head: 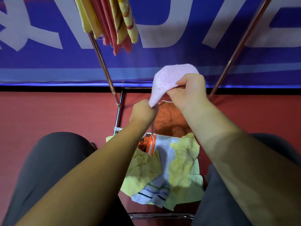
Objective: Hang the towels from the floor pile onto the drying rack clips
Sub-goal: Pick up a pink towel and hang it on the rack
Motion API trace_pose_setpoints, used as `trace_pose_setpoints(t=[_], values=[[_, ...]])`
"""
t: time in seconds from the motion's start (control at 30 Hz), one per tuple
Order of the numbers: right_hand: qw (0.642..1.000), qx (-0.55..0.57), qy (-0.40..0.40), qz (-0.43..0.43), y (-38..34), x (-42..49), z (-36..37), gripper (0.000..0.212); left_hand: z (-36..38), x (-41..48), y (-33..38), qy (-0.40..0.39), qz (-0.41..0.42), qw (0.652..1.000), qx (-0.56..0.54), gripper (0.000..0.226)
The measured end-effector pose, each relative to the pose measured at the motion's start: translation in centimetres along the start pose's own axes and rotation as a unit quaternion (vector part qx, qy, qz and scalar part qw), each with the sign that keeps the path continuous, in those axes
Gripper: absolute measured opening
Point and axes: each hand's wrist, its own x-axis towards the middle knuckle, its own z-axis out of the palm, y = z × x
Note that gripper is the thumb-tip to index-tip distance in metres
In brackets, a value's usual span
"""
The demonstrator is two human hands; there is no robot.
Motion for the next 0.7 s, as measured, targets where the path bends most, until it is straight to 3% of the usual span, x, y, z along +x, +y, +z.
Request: trace_pose_setpoints(t=[0.07, 0.1, 0.27, 0.3, 0.37, 0.4, 0.47, 0.6, 0.7], values=[[0.958, -0.282, 0.003, -0.055, -0.2, 0.1, -0.2, 0.018, -0.4, 0.1, 0.2, 0.008, -0.007, 1.0, 0.016, 0.021], [0.941, -0.331, 0.006, -0.064, -0.2, 0.7, -0.4, 0.022, -0.7, 0.2, 0.2, 0.019, -0.013, 1.0, 0.007, 0.017], [0.943, -0.324, 0.075, -0.003, 0.4, 1.8, -1.0, 0.047, -2.3, 0.3, 0.0, 0.086, -0.011, 0.993, -0.075, 0.027], [0.952, -0.291, 0.092, 0.012, 0.6, 2.0, -1.2, 0.046, -2.6, 0.2, 0.2, 0.102, -0.005, 0.991, -0.086, 0.028], [0.986, -0.056, 0.073, 0.138, 0.4, 2.9, -1.4, 0.029, -3.3, -0.4, 0.7, 0.138, 0.016, 0.985, -0.107, 0.032], [0.983, 0.068, 0.018, 0.168, 0.6, 2.6, -1.6, 0.026, -3.6, -0.8, 1.0, 0.153, 0.023, 0.981, -0.12, 0.033], [0.966, 0.176, 0.037, 0.186, 1.0, 2.6, -2.0, 0.041, -4.2, -1.3, 1.5, 0.181, 0.037, 0.973, -0.141, 0.03], [0.987, -0.033, 0.037, 0.153, 1.4, 1.1, -1.7, 0.037, -5.1, -2.4, 2.4, 0.208, 0.084, 0.963, -0.148, 0.017], [0.959, -0.208, 0.012, 0.19, 2.6, 0.6, -1.9, 0.026, -5.7, -3.3, 3.3, 0.218, 0.142, 0.955, -0.14, 0.024]])
